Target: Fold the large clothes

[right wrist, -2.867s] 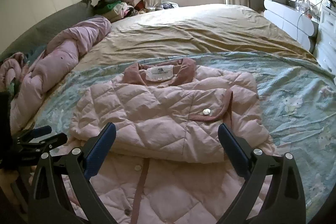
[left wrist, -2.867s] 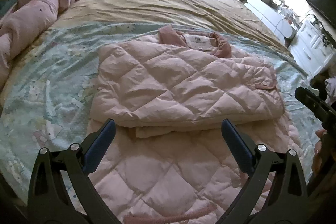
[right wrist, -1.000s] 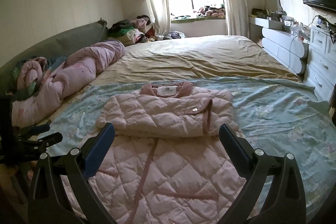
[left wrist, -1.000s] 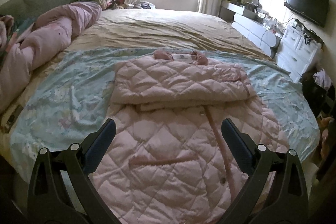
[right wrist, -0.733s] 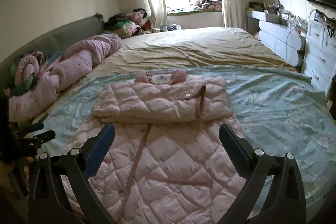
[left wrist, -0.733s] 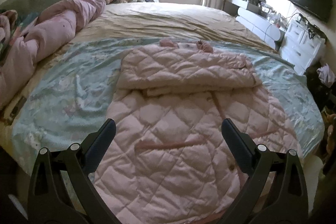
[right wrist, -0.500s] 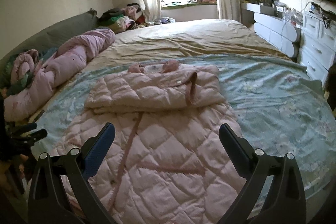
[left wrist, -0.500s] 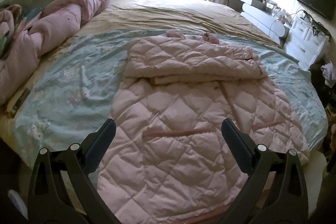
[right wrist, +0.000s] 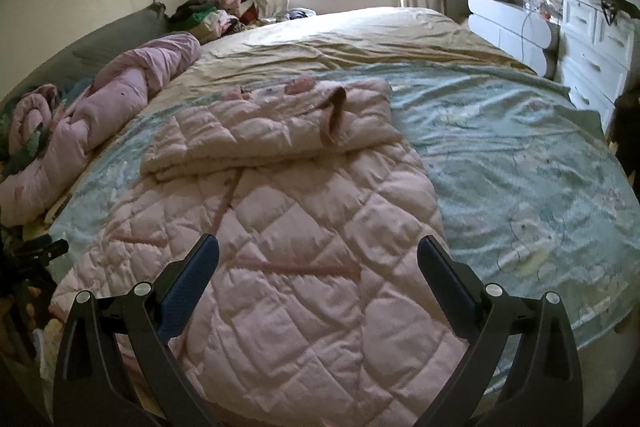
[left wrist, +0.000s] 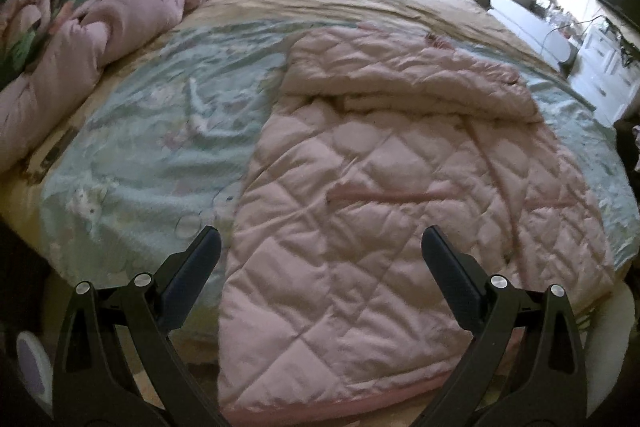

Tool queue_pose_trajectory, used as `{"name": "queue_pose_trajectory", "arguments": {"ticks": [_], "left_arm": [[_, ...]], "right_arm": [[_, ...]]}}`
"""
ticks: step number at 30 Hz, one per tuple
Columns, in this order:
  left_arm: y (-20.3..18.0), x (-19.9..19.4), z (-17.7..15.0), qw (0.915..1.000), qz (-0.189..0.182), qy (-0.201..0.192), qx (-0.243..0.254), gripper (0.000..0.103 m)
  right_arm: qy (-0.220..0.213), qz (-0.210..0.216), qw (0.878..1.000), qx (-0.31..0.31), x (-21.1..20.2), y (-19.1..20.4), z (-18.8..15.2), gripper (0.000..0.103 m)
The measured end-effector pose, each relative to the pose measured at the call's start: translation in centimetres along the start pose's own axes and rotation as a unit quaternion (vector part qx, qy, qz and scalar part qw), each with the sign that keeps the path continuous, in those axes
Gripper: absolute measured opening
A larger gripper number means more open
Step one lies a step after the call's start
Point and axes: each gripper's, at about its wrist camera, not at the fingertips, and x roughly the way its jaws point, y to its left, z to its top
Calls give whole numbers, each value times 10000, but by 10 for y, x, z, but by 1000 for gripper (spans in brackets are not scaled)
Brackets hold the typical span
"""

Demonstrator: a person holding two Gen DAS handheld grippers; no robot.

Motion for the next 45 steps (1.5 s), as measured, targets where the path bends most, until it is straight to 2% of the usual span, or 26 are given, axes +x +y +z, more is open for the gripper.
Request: {"name": "queue_pose_trajectory", "arguments": {"ticks": [12, 20, 24, 27, 36, 43, 45], "left_arm": [[21, 16, -32, 9992, 141, 350, -119, 94], [50, 26, -58, 9952, -255, 779, -535, 94], [57, 31, -68, 9930, -311, 942, -636, 94], [59, 38, -71, 9892, -599, 1081, -791, 94], [43, 50, -74, 9874, -899, 1087, -714, 94], [21, 40, -70, 9949, -743, 663, -185, 55], [22, 36, -67, 9956, -745, 543, -189, 32]], "right_arm": [[555, -132, 9984, 48, 22, -19, -35, 99], [729, -197, 9970, 183, 27, -33, -49, 99], [802, -213, 9963, 231, 30, -39, -55, 99], [854, -247, 9956, 283, 29, -45, -59, 99], [987, -404, 9934, 420, 21, -65, -75, 99], [1270, -396, 9908, 234, 16, -72, -90, 99], [1370, -334, 9898, 223, 17, -73, -95, 99]]}}
